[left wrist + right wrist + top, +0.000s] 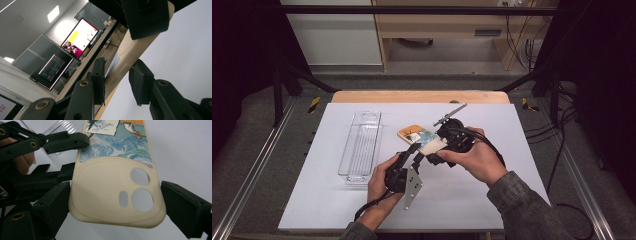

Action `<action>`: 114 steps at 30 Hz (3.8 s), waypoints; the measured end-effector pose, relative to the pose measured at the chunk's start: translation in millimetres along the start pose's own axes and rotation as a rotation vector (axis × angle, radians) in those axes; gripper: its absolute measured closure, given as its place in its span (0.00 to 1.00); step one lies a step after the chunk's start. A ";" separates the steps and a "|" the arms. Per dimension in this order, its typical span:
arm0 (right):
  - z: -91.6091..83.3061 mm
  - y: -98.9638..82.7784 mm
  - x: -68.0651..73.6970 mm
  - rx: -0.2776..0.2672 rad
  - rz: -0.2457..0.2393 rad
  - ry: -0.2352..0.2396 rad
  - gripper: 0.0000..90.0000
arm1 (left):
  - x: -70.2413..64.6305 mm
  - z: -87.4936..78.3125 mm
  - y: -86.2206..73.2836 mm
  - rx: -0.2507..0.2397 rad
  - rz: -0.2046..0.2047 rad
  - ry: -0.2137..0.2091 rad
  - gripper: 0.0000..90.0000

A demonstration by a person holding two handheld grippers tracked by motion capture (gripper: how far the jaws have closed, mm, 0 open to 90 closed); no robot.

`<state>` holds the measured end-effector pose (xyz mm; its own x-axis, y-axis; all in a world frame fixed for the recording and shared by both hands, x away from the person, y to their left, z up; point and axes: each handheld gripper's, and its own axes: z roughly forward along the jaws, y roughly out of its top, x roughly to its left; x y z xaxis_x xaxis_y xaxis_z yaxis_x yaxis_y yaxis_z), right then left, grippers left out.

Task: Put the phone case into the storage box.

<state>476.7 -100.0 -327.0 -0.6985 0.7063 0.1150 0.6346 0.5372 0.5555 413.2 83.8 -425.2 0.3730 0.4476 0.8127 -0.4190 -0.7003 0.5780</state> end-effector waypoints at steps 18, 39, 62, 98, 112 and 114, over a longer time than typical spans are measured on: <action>-1.4 1.6 1.4 -0.006 -0.005 0.012 0.13 | 1.4 -2.7 1.7 0.000 0.028 0.014 0.76; -4.0 3.1 -1.9 -0.046 0.017 0.053 0.12 | 1.2 -4.4 1.1 0.005 0.058 -0.032 0.88; -18.0 -5.8 -15.0 -0.250 -0.006 0.067 0.10 | 6.3 0.2 -3.6 0.022 -0.039 -0.058 0.89; -38.6 -48.1 -67.7 -0.559 0.052 -0.135 0.16 | 87.2 -26.4 -7.0 0.033 -0.358 -0.049 0.89; -32.4 -95.7 -80.8 -0.600 0.126 -0.176 0.18 | 127.1 -37.9 -26.2 0.055 -0.405 0.030 0.89; -33.6 -103.1 -82.4 -0.609 0.130 -0.196 0.18 | 131.5 -38.3 -31.5 0.065 -0.413 0.040 0.89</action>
<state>457.7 -229.1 -366.0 -0.5189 0.8498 0.0926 0.3687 0.1248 0.9211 443.8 186.1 -333.7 0.4661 0.7182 0.5166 -0.1875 -0.4904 0.8511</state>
